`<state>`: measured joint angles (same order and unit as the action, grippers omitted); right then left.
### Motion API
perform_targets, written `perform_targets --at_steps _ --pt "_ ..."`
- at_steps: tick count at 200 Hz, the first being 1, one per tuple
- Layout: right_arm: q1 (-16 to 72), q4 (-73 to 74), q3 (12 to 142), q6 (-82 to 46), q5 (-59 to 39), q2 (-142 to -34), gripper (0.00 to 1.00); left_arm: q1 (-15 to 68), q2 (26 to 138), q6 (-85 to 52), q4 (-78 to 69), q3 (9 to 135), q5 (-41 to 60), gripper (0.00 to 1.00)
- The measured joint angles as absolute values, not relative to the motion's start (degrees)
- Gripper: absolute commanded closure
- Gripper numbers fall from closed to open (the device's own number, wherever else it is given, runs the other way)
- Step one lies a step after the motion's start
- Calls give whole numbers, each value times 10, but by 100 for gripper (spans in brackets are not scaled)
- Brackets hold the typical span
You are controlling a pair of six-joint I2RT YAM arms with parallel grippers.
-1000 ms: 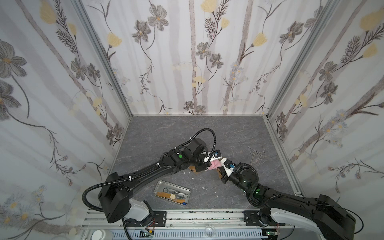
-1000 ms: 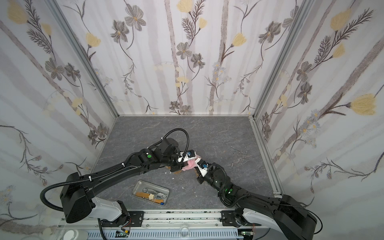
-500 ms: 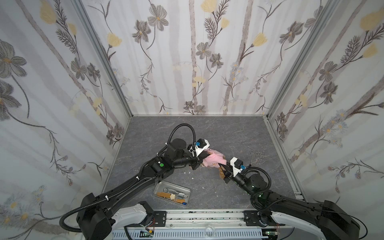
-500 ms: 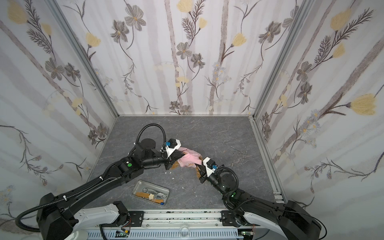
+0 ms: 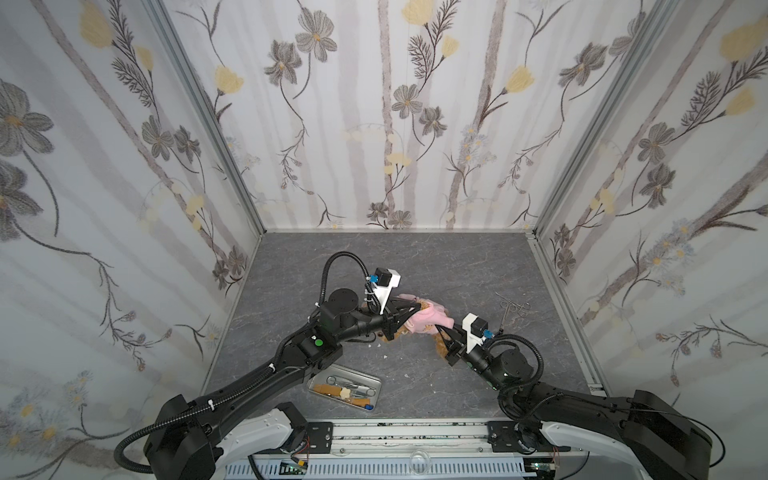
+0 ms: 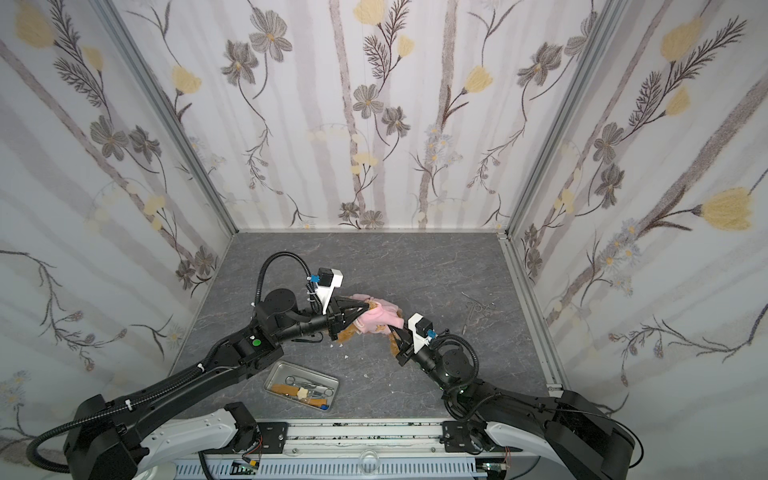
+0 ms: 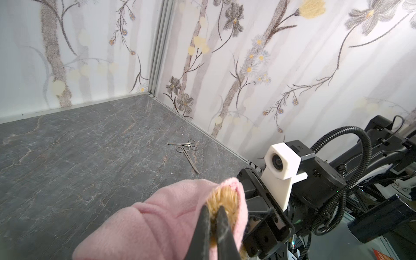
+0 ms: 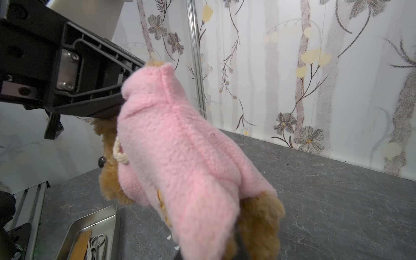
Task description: Dress the teddy bear
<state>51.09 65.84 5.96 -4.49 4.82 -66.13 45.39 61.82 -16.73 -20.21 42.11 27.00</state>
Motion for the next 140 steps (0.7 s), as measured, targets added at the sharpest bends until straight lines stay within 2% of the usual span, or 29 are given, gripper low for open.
perform_targets --at_steps 12,19,28,60,78,101,140 --pt "505 642 61 -32 43 -649 100 456 623 -147 -182 432 272 98" --pt "502 632 63 -22 39 -642 100 456 626 -123 -163 443 272 77" --pt "498 616 64 -9 31 -629 100 457 627 -89 -138 457 272 66" --pt "481 534 67 45 14 -578 100 457 610 43 -52 482 250 54" --pt "480 488 74 80 3 -557 100 457 599 113 0 491 233 55" --pt "480 437 85 121 -6 -544 100 457 591 189 56 515 207 70" --pt "480 376 109 175 -11 -547 100 475 617 287 135 561 181 85"
